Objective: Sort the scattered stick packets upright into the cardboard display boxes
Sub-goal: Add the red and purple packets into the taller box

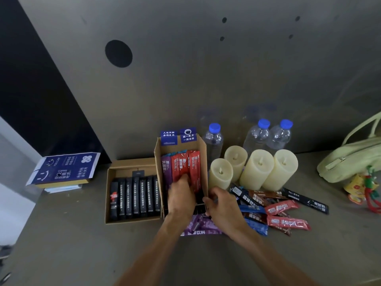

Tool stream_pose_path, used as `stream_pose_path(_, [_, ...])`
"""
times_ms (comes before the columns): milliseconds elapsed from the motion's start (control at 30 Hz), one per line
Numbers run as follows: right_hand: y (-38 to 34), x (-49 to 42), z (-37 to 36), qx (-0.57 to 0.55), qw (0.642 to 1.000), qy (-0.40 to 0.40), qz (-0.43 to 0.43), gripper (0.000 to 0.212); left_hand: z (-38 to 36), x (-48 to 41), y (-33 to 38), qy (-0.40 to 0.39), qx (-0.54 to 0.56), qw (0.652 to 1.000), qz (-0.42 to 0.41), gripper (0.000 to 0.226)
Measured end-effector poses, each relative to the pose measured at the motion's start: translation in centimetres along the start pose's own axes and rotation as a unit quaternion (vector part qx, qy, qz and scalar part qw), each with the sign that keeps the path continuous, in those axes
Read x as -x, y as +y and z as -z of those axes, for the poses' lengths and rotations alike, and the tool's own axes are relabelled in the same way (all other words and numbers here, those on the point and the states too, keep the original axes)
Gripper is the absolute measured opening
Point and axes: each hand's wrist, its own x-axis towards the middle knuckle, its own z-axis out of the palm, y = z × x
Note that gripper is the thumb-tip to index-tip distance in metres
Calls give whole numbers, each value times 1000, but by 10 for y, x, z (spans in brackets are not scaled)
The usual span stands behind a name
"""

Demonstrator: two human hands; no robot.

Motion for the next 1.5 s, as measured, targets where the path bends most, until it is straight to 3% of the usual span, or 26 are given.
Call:
stream_pose_path(600, [3,1,-1,17,1000,-5,-3,10,-7,-6,-2,-31,-131,990,-41,22])
stream_pose_path(733, [4,1,-2,19,1000,-3,-5,11,-5,-3,-2,-18,-106,992,-59,17])
stream_pose_path(933, [2,1,-2,17,1000,-2,-9,10,-6,-7,0,-36,-105,988,-107,61])
stream_pose_path(1033, [2,1,-2,17,1000,-2,-10,9,-7,-11,-1,-47,-124,985,-112,71])
stream_pose_path(1500, [4,1,-4,12,1000,-3,-10,9,-9,-6,-12,-13,-182,967,-179,61])
